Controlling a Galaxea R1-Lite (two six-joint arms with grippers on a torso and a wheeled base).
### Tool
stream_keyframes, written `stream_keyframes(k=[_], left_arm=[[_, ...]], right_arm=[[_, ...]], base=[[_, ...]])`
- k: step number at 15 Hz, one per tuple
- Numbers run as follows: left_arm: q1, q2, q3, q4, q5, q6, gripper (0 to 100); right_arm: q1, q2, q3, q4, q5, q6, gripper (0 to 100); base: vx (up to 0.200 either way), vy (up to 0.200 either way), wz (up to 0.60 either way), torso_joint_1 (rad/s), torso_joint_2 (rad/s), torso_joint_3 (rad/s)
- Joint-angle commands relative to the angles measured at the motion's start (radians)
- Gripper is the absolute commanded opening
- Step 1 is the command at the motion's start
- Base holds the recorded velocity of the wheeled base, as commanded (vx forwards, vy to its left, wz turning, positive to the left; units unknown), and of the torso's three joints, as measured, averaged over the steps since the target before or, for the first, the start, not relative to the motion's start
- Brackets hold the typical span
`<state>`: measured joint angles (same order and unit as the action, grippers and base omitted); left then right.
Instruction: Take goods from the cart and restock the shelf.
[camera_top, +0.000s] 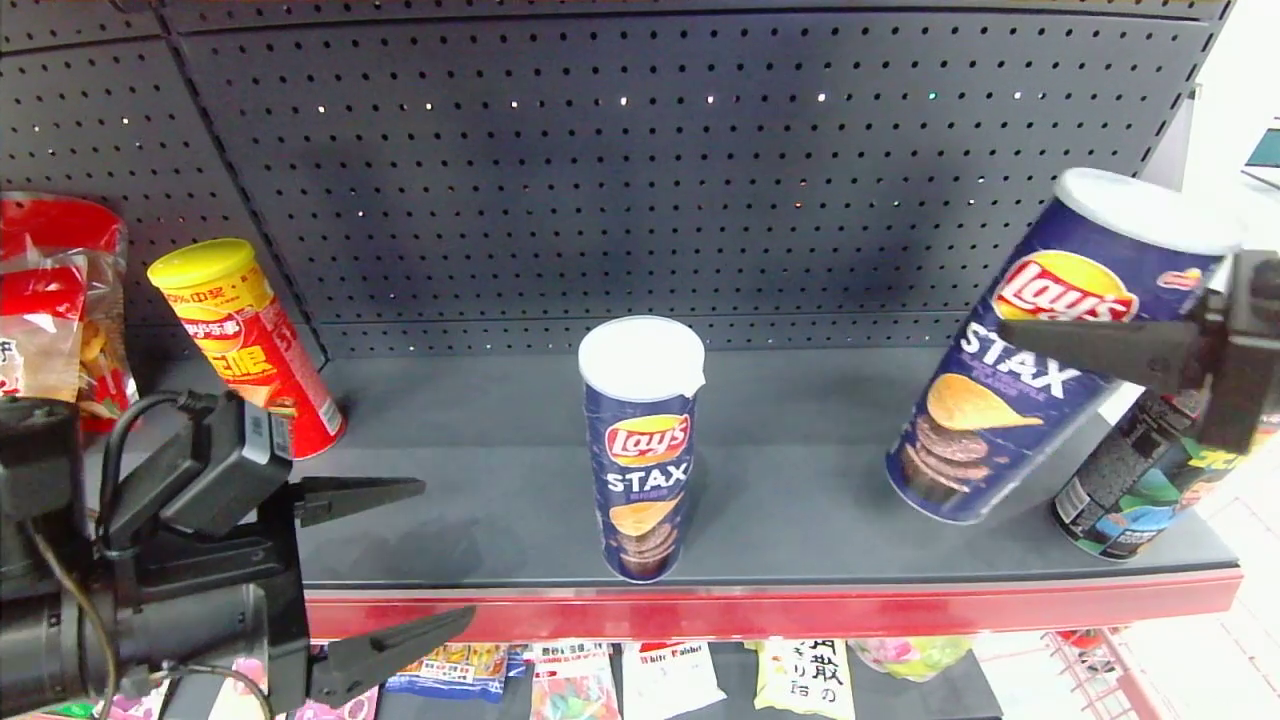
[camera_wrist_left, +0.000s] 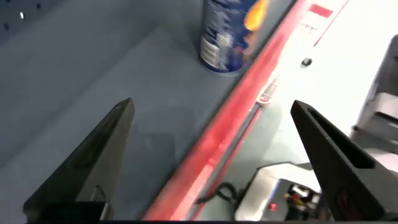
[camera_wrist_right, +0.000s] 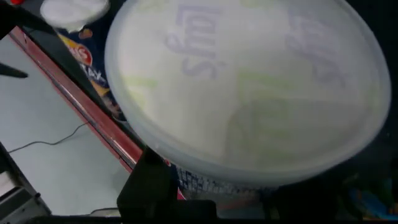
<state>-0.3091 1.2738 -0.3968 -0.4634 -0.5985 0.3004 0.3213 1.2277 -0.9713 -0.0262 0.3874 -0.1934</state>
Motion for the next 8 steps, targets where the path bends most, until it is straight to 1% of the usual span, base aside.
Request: stream_keyframes(k=[1,3,6,8], left_arm=[[0.002,-0.087,0.036,0.000,0.002,-0.009,100],[0.002,-0.094,0.041,-0.001,0.006,-0.009,100],[0.001,-0.123,0.064,0.000,0.020,-0.009,100],[0.001,-0.140,0.072,0.002,0.023,-0.011,100]], right_arm=[[0.039,0.174,-0.107,-0.012,-0.002,-0.001,0],[0.042,0.230,-0.135,-0.032,-0.002,-0.017,0],[0.042,0.288,-0.139,-0.129,-0.001,-0.027,0],[0.045,0.309,-0.161,-0.136,-0.001,-0.027,0]], base=[[0.000,0.000,0.00,0.000,0.00,0.000],[0.000,0.000,0.00,0.000,0.00,0.000],[0.000,0.000,0.00,0.000,0.00,0.000],[0.000,0.000,0.00,0.000,0.00,0.000]])
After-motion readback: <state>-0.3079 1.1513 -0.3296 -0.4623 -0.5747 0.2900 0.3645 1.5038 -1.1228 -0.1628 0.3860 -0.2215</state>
